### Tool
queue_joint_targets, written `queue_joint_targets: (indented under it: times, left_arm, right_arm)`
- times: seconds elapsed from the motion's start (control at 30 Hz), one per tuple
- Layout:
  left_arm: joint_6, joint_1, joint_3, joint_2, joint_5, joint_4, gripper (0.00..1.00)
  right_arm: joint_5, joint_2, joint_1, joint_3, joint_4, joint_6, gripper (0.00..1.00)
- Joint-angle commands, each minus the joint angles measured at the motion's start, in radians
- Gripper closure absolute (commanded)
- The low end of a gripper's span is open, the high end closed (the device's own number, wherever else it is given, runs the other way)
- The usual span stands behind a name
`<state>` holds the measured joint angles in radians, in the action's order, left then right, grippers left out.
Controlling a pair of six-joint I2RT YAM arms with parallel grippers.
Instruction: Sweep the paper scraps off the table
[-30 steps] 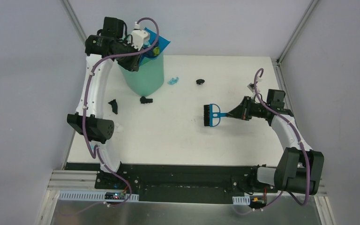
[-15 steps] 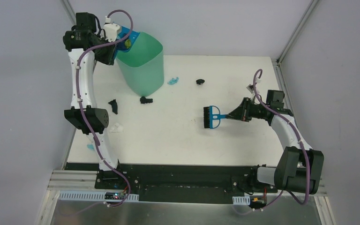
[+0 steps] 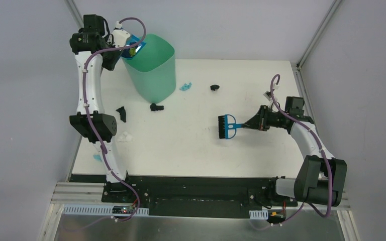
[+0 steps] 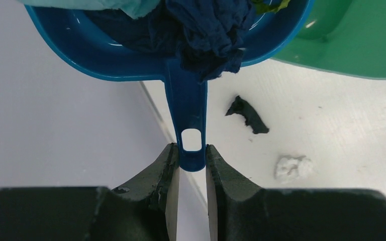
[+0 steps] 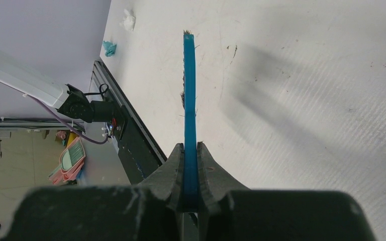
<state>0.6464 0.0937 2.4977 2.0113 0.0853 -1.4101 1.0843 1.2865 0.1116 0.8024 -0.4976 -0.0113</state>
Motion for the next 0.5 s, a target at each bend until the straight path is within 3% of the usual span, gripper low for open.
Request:
queue_joint_targets:
  times: [0.0, 0.47]
  left_arm:
    - [0.130, 0.008, 0.028, 0.012, -0.127, 0.061, 0.96]
    - [0.350, -0.065, -0.039, -0.009, -0.329, 0.169, 0.97]
  right_arm:
    - [0.011, -0.012, 0.007, 0.047, -0.009, -0.059, 1.00]
    - [0.020, -0.003, 0.007, 0.063, -0.055, -0.096, 1.00]
